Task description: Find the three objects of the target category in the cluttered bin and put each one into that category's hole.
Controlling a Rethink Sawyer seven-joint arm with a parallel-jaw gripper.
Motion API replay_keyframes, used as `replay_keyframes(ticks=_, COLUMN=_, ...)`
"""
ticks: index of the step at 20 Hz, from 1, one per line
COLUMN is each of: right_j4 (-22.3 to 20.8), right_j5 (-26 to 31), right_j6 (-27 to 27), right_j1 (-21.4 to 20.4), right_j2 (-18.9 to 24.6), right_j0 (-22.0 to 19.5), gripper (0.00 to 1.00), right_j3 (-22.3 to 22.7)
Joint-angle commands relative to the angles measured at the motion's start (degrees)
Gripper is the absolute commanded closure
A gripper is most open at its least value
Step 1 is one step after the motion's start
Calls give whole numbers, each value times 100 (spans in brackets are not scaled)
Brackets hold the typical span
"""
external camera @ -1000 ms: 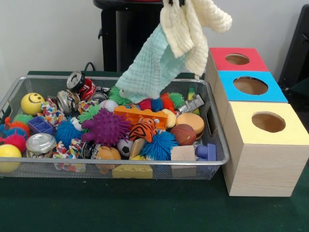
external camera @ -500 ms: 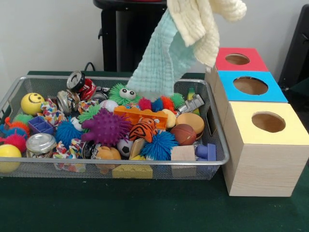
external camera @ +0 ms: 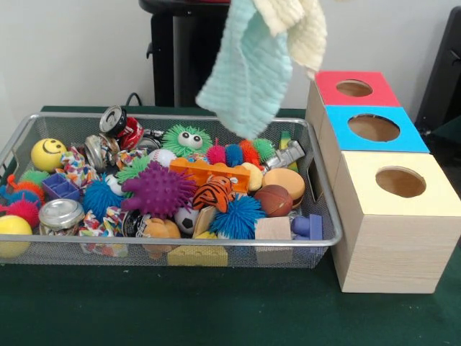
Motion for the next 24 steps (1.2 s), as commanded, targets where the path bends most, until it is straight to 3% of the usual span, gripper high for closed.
replay_keyframes(ticks=1, right_j4=-898, right_j5=1296, right_j6=331, right_j1=-217, right_j2=-201, right_j0=-184, gripper=100, right_j3=-936)
replay_keyframes(ticks=4, right_j4=-1140, right_j5=1547, right_j6=146, right_j1=-226, right_j2=-177, right_j0=-239, gripper=100, right_j3=-1187)
replay_keyframes(ticks=13, right_j4=-1136, right_j5=2099, right_j6=446, right_j1=-204, right_j2=-57, right_j0=-295, gripper=100, right_j3=-1468)
replay_keyframes(ticks=24, right_j4=-963, right_j5=1350, right_j6=476, right_j1=-193, right_j2=-53, right_j0=-274, gripper=100, right_j3=-878)
